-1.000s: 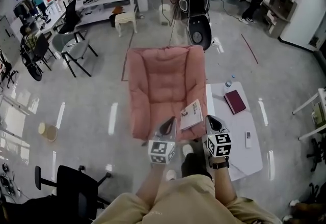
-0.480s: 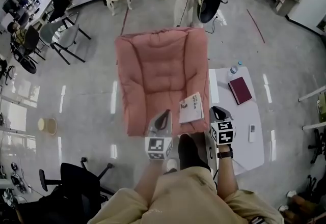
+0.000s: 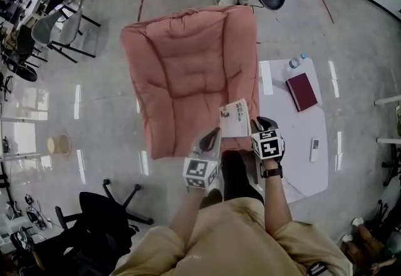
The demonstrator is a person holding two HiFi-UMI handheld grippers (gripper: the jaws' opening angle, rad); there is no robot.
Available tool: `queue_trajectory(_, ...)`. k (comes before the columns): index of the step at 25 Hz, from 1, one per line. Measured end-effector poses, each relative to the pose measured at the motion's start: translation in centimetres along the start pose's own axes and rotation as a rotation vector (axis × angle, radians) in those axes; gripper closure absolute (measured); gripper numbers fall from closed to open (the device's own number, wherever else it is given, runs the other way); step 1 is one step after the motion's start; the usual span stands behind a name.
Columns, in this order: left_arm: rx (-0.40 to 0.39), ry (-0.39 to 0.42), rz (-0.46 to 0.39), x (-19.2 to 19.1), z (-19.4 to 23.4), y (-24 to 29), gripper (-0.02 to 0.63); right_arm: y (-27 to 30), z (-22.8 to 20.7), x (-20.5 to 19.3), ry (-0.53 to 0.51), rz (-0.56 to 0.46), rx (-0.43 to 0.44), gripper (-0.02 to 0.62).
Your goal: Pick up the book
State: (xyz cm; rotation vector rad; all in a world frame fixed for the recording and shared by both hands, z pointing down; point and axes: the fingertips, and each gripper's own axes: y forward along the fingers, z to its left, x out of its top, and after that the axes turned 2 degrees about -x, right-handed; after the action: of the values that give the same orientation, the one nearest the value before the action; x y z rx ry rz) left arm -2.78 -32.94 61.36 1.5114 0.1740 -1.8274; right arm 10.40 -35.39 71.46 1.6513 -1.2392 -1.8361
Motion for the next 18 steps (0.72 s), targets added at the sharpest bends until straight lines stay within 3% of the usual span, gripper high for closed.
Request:
queue_trajectory(5, 0.011, -0.003, 0.030, -2.0, 1.5, 2.9, 0.607, 5.1, -1.4, -1.0, 0.023, 0.046, 0.033, 0.471)
queue_trajectory(10, 0.026, -0.005, 0.065, -3.5, 3.3, 5.2, 0.607, 9.9, -1.7, -2.7, 0.126, 0.080, 0.103, 0.422)
queue_trajectory(18, 0.041, -0.020, 0.111, -5.5, 4.6, 6.7, 0.607, 15.8, -2.3, -6.6, 0.134, 0.173, 0.110, 0.354)
